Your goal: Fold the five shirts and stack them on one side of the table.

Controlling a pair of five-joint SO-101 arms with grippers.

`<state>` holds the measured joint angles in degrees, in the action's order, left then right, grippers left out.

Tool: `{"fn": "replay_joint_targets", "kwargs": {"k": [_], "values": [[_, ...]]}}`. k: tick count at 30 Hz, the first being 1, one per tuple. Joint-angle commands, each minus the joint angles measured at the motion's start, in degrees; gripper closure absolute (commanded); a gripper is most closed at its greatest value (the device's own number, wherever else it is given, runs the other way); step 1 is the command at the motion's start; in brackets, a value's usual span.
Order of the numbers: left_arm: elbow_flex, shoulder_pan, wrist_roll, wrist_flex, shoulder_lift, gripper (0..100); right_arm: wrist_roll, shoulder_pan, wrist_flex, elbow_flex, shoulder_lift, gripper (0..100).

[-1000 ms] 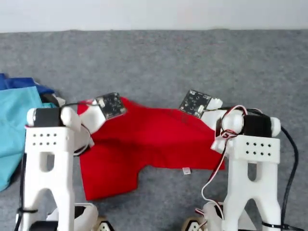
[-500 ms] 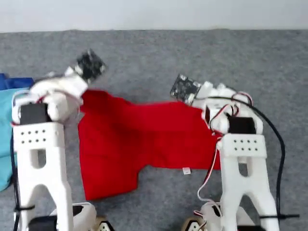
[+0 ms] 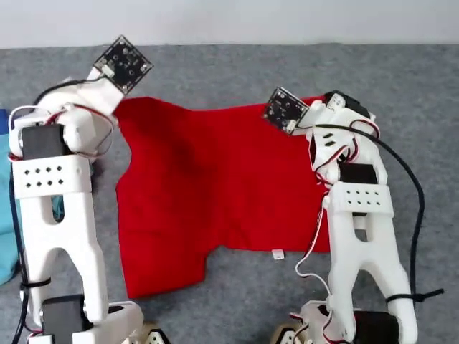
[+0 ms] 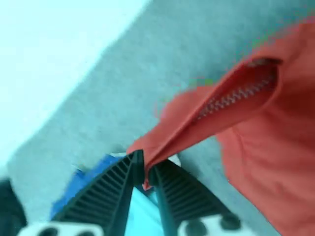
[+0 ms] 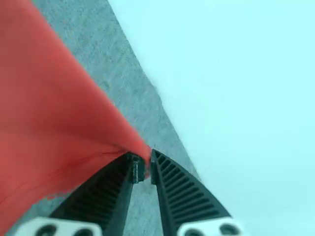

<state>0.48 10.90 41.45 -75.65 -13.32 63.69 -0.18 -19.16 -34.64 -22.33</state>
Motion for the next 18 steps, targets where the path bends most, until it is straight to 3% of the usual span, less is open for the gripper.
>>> {"fn": "replay_joint_targets", "kwargs": {"k": [1, 5, 11, 18], "values": [[-2.6, -0.1, -0.1, -4.4, -0.4, 99, 0.5, 1.0, -4.7, 3.7, -5.0, 98.9], [-2.4, -2.4, -0.1, -6.3, 0.2, 99, 3.3, 1.5, -6.3, 3.5, -4.7, 98.9], [-2.4, -6.2, -0.1, -5.8, 0.0, 98, 3.7, 3.2, 0.6, 3.6, -4.1, 98.9], [-2.5, -6.7, 1.4, -17.3, 0.0, 98, 3.8, 2.2, -20.3, 3.6, -9.8, 98.9]]}}
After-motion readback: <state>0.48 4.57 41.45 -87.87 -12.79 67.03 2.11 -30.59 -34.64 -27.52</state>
